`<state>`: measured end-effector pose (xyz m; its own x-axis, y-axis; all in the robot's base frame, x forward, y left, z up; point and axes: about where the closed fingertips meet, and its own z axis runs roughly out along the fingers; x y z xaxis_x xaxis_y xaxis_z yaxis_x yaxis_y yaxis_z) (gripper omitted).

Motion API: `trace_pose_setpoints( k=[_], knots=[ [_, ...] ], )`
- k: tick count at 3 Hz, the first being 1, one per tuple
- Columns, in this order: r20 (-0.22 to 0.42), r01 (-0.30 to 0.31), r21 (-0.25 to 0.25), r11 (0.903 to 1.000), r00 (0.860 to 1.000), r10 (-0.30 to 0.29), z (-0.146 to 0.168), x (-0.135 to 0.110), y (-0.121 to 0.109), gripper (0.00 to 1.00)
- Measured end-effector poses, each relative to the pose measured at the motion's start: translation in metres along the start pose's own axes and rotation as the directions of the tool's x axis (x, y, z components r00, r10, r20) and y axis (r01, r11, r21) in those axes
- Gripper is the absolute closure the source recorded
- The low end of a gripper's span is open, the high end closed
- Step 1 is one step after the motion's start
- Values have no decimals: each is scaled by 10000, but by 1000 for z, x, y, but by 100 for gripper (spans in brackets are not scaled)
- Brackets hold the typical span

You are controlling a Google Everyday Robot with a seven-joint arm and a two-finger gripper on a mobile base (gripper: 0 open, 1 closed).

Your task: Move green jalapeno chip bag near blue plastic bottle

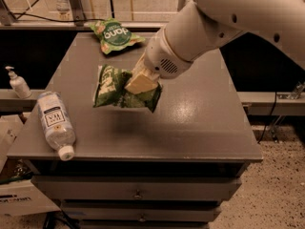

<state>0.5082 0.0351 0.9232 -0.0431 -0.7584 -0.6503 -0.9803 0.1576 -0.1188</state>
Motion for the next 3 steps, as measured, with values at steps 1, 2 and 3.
trace_pose_setpoints(
  k=[1, 2, 3],
  knots=[
    [117, 135, -509, 9986, 9998, -129, 20, -16, 29, 100],
    [66, 168, -883, 9959, 9998, -163, 40, -19, 47, 100],
    [-30, 201, -1108, 9936, 9998, -205, 60, -13, 54, 100]
  ],
)
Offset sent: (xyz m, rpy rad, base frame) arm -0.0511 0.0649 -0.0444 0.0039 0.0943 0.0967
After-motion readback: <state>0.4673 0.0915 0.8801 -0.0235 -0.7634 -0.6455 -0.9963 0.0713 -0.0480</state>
